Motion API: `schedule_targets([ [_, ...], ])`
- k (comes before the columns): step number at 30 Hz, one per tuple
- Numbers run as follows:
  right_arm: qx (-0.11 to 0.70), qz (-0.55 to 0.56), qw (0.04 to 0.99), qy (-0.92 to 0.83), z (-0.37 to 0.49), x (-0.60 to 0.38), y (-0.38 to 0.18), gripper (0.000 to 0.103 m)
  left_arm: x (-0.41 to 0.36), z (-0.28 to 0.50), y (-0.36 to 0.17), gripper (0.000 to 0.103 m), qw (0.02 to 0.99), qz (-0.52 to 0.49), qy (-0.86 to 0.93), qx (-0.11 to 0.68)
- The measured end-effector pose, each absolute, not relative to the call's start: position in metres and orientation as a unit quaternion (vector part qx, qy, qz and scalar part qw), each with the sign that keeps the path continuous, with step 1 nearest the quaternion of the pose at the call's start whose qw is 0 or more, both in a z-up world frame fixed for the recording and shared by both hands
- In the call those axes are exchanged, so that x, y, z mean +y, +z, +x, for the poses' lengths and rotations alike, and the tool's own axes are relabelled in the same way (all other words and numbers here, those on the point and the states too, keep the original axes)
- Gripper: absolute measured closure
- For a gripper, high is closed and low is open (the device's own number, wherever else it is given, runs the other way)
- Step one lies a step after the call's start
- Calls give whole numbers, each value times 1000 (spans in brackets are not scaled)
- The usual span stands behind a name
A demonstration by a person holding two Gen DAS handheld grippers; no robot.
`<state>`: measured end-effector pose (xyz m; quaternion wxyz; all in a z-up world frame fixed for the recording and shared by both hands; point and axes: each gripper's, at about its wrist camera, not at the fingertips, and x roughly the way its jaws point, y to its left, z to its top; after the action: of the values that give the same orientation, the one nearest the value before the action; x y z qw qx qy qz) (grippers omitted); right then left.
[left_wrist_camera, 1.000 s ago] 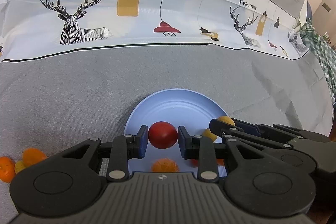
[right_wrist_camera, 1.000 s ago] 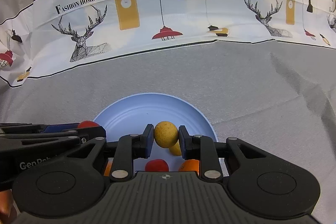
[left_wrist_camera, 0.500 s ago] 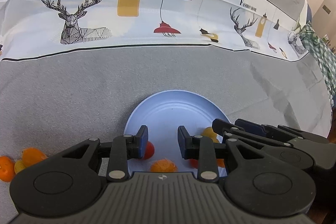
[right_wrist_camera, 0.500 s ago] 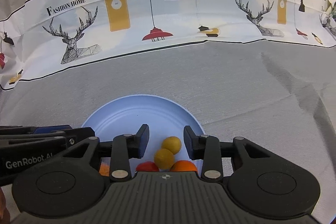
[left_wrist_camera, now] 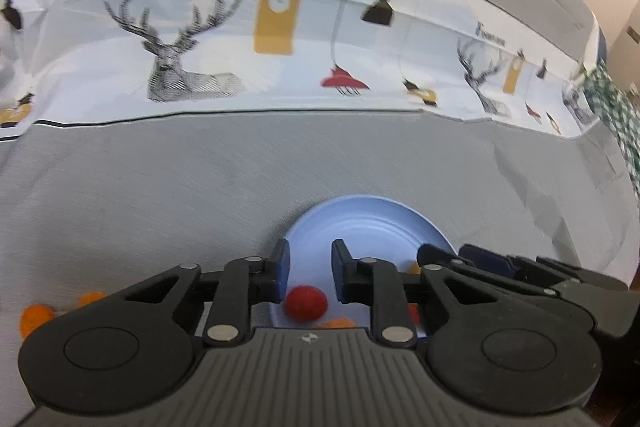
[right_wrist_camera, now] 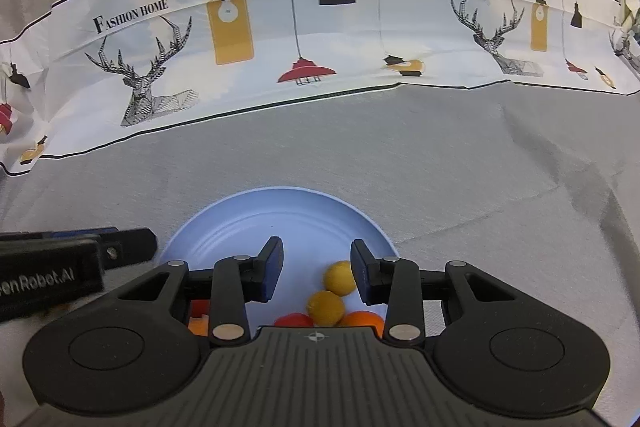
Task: Organize fruits
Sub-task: 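Open the right gripper releasing the yellow fruit while the left gripper drops the tomato, then grasp a large orange with the right gripper while the left gripper grasps a yellow fruit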
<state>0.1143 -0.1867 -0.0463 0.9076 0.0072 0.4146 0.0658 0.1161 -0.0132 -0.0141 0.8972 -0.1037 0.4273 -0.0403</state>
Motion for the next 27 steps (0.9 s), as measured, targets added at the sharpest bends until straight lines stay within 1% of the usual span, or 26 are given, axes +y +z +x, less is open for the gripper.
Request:
schedule_targets([
  [1,413,8,908,69,114,-184,-45,64,-8,115,-11,85,899,-108,-33,423],
  [2,410,11,909,73,114,-181,-44,64,-3,112,-9,86,901,-112,-27,418],
  [3,408,14,910,78,113,-179,-43,65,3,109,-5,87,904,-115,-20,412],
  [4,404,18,911,85,113,-176,-41,68,10,104,0,91,907,-118,-9,405],
  [6,393,32,913,107,111,-170,-36,87,24,94,7,92,911,-114,10,397],
  [8,378,41,916,129,108,-161,-31,89,41,87,16,92,912,-105,28,395],
  [12,361,56,916,167,101,-141,-23,89,82,61,38,92,922,-80,68,373],
  [14,359,63,911,192,97,-131,-22,89,104,47,39,92,922,-85,94,367],
  [16,360,65,906,214,93,-119,-22,89,126,31,29,92,919,-119,117,357],
  [18,364,65,900,230,89,-108,-24,88,146,15,7,91,912,-150,137,357],
  [19,368,66,897,235,87,-103,-24,88,160,13,-5,91,894,-181,145,384],
  [21,376,71,891,244,88,-93,-27,88,187,8,-12,91,877,-251,157,379],
  [26,408,71,868,274,94,-64,-35,88,194,17,-21,91,871,-212,189,400],
  [27,416,70,863,278,96,-58,-39,86,192,19,-21,90,873,-200,194,400],
])
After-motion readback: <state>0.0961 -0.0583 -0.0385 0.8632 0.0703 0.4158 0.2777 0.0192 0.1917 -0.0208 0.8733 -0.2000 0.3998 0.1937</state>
